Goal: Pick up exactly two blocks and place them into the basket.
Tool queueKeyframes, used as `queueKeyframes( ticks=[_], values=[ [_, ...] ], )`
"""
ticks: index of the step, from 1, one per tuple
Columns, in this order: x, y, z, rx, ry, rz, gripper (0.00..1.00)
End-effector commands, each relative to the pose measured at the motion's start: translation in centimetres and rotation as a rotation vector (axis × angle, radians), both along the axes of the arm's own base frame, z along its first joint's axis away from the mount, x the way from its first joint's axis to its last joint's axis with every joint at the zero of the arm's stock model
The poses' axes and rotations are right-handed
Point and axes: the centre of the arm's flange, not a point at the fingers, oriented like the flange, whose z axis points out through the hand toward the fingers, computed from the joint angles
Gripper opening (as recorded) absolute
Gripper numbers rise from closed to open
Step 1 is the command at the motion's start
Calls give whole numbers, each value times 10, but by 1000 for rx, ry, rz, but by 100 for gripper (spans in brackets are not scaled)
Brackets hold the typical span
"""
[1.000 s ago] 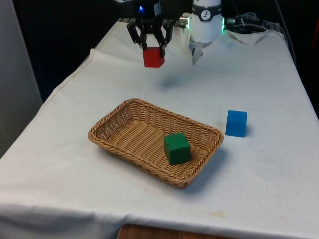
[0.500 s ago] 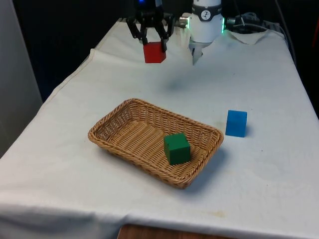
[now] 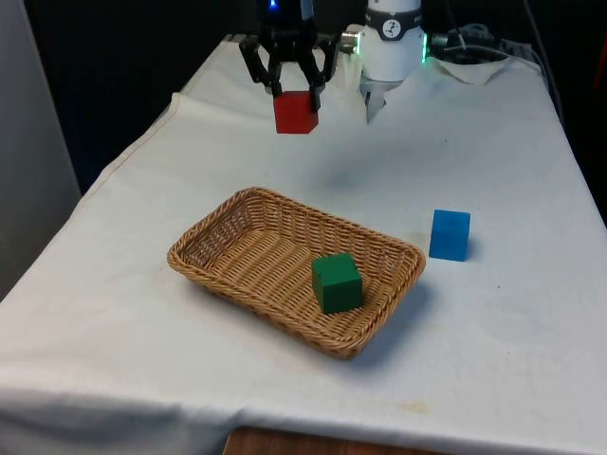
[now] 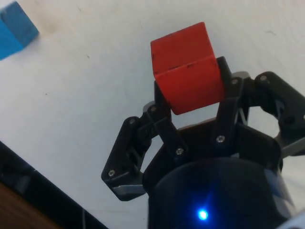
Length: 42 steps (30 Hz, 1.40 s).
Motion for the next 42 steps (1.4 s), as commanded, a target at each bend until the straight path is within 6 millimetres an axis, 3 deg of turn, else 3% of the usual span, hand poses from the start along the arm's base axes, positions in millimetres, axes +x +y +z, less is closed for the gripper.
queueKeyframes(
  ticks=[1,11,24,33,41,42],
  values=[
    [6,2,0,5,3,-1,0],
    [33,1,2,-22,2,3,0],
    [83,1,2,-39,15,10,0],
    [101,2,0,-57,10,8,0],
    [126,-1,-27,-46,14,5,0],
    [124,-1,-22,-58,12,4,0]
  ],
)
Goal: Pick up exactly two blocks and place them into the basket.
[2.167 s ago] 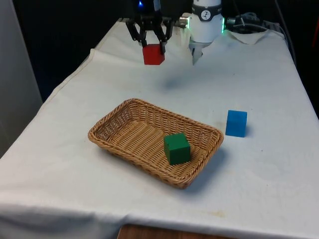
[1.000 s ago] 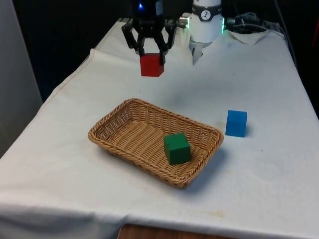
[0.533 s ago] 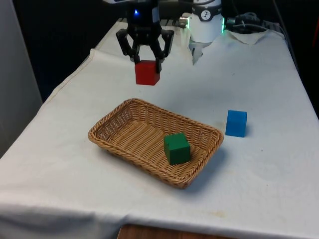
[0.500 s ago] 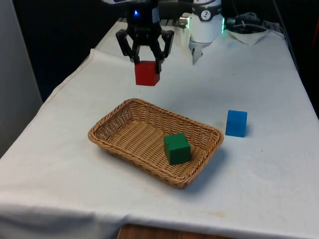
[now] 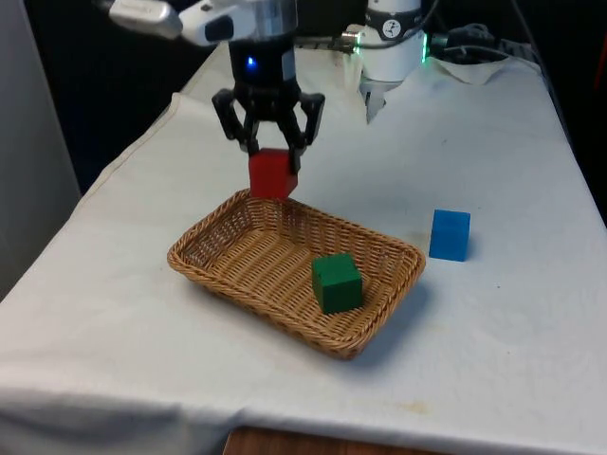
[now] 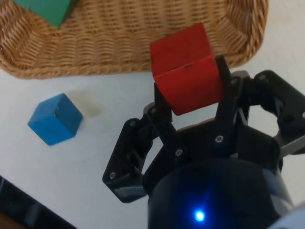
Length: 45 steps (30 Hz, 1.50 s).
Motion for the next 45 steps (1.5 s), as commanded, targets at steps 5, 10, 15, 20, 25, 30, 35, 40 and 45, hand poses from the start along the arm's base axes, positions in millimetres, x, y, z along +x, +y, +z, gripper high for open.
queueKeyframes(
  ticks=[5,10,15,20,25,30,35,40,45],
  values=[
    [7,-2,-24,18,3,-1,0],
    [11,-2,-41,25,1,-3,0],
    [15,0,-53,39,-7,-6,0],
    [17,0,-51,39,-10,-7,3],
    [18,0,-50,37,-12,-7,55],
    [19,0,-49,37,-13,-6,99],
    [19,0,-49,37,-13,-6,100],
    [16,-1,-39,38,-18,-7,100],
    [7,1,-22,50,-25,-6,100]
  ],
)
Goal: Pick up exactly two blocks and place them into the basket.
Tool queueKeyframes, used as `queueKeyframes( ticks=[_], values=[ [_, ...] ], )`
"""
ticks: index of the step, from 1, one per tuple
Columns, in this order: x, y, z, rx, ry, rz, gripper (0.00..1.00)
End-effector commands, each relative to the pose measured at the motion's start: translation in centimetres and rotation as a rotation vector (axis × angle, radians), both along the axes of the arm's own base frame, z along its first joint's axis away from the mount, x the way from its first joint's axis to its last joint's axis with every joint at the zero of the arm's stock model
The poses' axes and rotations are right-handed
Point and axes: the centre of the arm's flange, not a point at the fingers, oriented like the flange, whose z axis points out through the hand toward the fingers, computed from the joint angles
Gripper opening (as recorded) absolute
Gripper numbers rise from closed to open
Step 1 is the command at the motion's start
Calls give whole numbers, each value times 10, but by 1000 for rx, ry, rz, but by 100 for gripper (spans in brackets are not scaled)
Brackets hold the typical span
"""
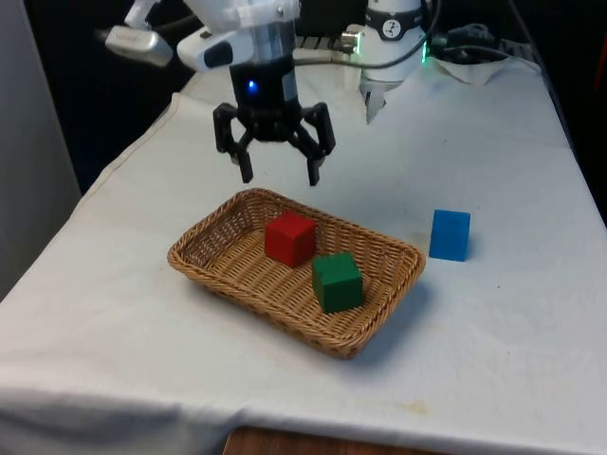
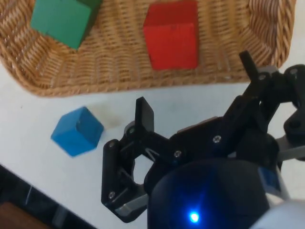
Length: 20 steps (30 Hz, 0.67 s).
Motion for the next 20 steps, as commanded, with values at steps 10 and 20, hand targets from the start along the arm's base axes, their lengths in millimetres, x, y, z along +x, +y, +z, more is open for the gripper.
queueKeyframes(
  ticks=[10,20],
  values=[
    [-24,10,26,18,-16,5,100],
    [-35,15,32,33,-26,19,100]
  ],
)
